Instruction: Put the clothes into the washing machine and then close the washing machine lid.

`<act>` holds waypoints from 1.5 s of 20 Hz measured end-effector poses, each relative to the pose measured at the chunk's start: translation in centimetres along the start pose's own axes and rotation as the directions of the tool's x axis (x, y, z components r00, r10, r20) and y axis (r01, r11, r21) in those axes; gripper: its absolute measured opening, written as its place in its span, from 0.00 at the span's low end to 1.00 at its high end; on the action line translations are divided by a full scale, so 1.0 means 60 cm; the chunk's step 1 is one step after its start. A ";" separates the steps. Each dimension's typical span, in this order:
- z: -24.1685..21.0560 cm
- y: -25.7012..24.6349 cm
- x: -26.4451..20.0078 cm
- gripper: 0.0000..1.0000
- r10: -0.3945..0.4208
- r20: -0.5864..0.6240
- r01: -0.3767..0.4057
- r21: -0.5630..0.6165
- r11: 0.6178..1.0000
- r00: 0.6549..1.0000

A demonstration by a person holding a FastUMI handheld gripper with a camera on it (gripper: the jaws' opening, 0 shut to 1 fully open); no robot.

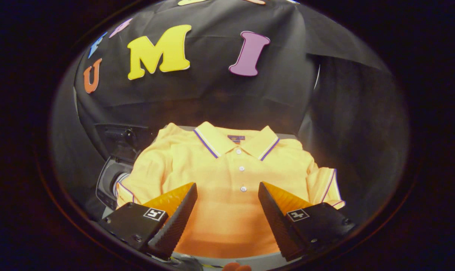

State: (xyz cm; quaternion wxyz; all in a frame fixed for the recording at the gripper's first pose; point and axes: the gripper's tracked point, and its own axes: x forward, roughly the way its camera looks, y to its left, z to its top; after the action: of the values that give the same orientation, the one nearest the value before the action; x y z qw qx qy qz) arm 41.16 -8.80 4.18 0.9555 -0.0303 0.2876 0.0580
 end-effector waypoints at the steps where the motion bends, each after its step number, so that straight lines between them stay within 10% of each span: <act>1: 0.001 -0.004 0.007 1.00 -0.010 -0.006 0.010 -0.004 1.000 1.000; 19: -0.017 -0.001 0.034 0.98 0.042 -0.152 -0.029 0.086 0.996 0.988; 23: -0.016 0.001 0.033 0.80 0.073 -0.191 -0.061 0.071 0.996 0.979; 27: -0.010 0.001 0.030 0.11 0.106 -0.203 -0.076 0.150 0.986 0.973; 30: -0.010 0.000 0.027 0.05 0.086 -0.229 -0.048 0.166 0.985 0.970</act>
State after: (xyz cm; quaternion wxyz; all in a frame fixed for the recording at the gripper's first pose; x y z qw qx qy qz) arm 42.16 -8.72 2.79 0.9116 0.0492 0.4032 0.0632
